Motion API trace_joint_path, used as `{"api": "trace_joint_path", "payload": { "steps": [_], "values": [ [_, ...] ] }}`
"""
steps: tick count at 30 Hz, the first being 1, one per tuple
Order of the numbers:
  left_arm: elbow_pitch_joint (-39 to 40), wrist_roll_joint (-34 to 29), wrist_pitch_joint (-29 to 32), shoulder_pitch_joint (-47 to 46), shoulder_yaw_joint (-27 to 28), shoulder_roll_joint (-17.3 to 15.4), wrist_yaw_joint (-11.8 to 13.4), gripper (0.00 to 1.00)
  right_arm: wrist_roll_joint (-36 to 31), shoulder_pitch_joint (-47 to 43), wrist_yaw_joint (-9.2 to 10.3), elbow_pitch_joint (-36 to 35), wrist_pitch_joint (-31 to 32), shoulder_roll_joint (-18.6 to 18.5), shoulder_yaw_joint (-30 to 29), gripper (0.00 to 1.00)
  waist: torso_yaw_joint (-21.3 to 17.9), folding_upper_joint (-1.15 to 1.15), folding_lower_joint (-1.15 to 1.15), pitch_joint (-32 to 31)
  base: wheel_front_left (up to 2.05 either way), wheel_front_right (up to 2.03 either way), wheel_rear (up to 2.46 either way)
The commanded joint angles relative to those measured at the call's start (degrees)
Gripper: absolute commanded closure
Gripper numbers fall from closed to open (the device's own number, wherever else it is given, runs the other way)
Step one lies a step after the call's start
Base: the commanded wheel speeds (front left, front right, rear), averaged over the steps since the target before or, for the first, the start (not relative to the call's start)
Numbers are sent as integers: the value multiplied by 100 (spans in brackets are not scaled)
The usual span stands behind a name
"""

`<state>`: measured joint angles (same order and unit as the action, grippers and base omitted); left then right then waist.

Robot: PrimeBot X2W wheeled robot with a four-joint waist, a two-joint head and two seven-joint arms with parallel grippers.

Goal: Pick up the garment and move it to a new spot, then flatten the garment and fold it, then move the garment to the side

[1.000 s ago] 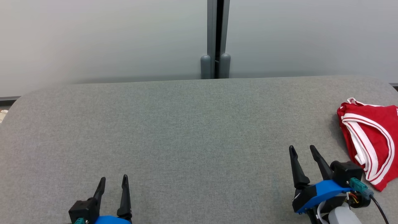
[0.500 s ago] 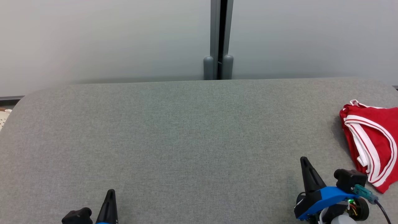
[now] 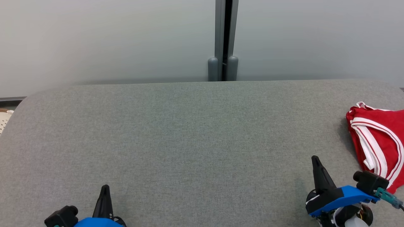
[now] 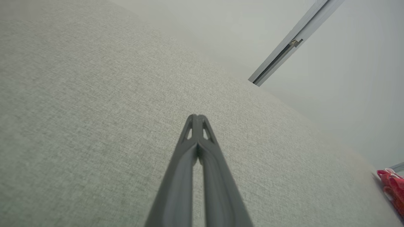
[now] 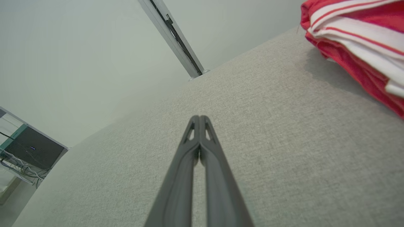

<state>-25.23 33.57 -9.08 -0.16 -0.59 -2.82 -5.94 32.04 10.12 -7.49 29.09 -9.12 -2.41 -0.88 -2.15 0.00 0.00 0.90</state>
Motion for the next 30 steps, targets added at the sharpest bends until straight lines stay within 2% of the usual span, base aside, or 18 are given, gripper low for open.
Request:
{"api": "trace_joint_path", "payload": {
  "steps": [1,30],
  "values": [
    [120,163,34,-158,45,-6,-23,100,187,23,0,-136,38,-26,-33,100,2,0,0,0,0,0,0],
    [519,2363,622,-350,307,-7,-79,100,2435,-144,0,-680,625,-41,-241,100,62,0,0,-21,0,0,0]
  ]
}}
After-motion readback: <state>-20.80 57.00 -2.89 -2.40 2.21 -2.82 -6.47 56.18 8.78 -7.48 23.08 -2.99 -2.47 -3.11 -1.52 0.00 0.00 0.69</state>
